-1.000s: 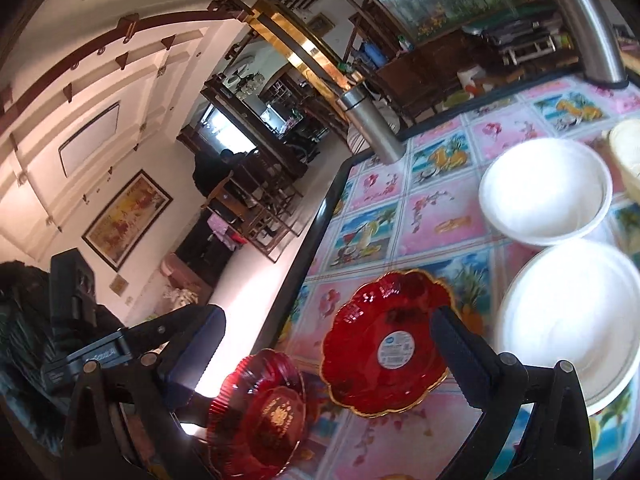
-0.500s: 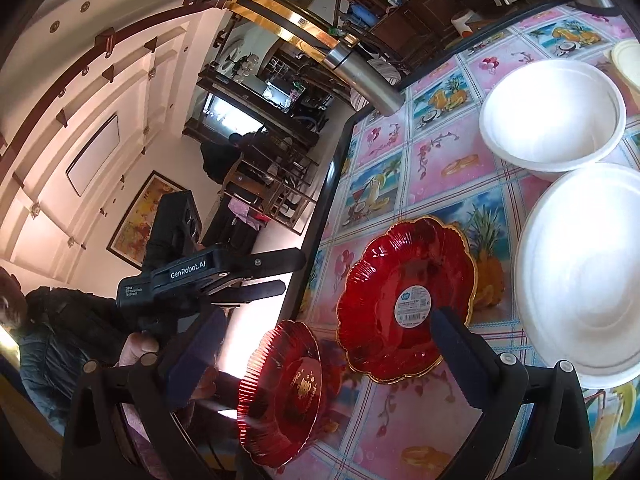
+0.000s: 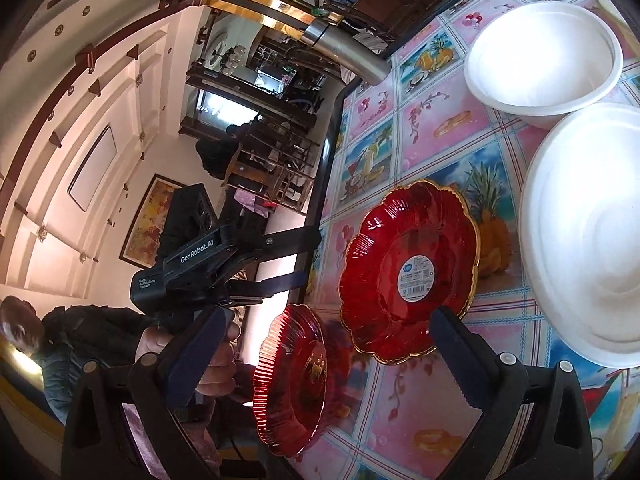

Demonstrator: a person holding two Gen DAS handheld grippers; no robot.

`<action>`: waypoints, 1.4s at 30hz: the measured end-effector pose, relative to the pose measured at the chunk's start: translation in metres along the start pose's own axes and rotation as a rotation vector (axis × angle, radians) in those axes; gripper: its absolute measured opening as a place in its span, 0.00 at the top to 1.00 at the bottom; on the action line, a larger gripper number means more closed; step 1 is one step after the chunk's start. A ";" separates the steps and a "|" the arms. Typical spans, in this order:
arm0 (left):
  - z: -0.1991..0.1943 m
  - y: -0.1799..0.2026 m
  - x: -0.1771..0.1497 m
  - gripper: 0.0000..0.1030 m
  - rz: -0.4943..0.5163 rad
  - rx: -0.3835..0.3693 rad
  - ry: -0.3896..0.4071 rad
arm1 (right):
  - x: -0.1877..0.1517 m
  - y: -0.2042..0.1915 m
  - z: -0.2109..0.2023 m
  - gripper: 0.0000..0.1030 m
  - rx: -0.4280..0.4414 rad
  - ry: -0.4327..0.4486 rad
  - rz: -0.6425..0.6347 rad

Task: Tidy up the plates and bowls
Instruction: 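Close the left gripper on the rim of the small red plate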

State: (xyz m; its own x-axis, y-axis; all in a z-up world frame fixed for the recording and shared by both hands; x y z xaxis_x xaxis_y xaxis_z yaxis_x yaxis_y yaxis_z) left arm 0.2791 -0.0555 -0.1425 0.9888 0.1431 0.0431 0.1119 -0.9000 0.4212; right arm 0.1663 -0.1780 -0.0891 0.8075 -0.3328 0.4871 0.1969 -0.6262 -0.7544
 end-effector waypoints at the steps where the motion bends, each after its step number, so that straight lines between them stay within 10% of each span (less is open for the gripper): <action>1: 0.001 0.000 0.000 0.00 -0.001 -0.001 -0.001 | 0.000 0.002 0.000 0.01 -0.009 -0.008 0.008; 30: 0.032 -0.015 -0.003 0.40 -0.020 -0.006 -0.059 | -0.016 0.046 0.018 0.35 -0.173 -0.117 0.094; 42: 0.032 -0.020 -0.006 0.56 -0.023 0.001 -0.066 | -0.017 0.063 0.027 0.69 -0.257 -0.119 0.104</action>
State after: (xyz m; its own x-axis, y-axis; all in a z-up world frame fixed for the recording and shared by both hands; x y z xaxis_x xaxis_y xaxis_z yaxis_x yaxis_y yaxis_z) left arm 0.2736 -0.0515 -0.1806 0.9904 0.1360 -0.0264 0.1345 -0.8973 0.4204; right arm 0.1803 -0.1927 -0.1568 0.8783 -0.3291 0.3467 -0.0249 -0.7558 -0.6543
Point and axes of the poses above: each gripper's, at about its wrist camera, not at the fingertips, and z roughly the way its jaws point, y to its right, x to its top, the point moved 6 cm from there along z, roughly the way its jaws point, and after that the axes turned 14 degrees about -z, right-handed, at the moved point
